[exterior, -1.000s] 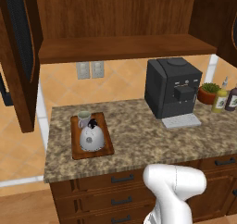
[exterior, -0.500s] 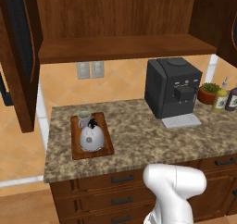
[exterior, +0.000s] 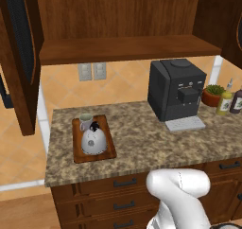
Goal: Pick the kettle from the counter and place it on the tray. Then pick the mug from the cabinet and place it on the tray. Then close the cabinet doors.
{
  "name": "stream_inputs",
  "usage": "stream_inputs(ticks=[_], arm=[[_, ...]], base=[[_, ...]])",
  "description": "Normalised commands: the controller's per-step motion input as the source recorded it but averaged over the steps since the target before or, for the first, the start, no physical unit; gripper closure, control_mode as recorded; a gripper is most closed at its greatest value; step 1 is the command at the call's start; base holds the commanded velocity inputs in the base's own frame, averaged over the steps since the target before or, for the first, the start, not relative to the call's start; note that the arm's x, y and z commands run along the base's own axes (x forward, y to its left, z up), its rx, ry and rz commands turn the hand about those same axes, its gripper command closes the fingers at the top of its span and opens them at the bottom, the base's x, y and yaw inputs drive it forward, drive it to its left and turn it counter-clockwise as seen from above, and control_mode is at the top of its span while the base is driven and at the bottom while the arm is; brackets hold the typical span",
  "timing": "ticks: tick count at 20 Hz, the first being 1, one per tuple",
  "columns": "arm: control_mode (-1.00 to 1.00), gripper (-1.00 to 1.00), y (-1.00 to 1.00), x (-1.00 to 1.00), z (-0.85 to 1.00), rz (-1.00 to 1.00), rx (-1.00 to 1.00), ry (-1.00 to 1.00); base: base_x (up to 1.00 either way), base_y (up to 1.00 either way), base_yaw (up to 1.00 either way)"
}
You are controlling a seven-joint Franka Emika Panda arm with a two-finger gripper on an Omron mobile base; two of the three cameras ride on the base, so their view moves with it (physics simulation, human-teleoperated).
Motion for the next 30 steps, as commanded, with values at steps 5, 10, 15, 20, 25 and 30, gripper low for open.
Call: stream_inputs(ticks=[5,10,15,20,25,30], arm=[[-1.0,-1.0,-0.56,0.18,0.14,0.0,0.05,0.0],[-1.0,-1.0,-0.47,0.23,0.22,0.02,0.07,0.02],[-1.0,-1.0,-0.18,0.24,0.33,0.02,0.05,0.04],[-1.0,-1.0,0.0,0.03,0.37,0.0,0.0,0.1],[-1.0,-1.0,0.0,0.0,0.46,0.0,0.0,0.09],[-1.0,-1.0,0.13,0.0,0.57,0.0,0.0,0.11]], base=[[0.0,0.0,0.0],[0.0,0.0,0.0],[0.0,0.0,0.0],[0.0,0.0,0.0],[0.0,0.0,0.0],[0.0,0.0,0.0]])
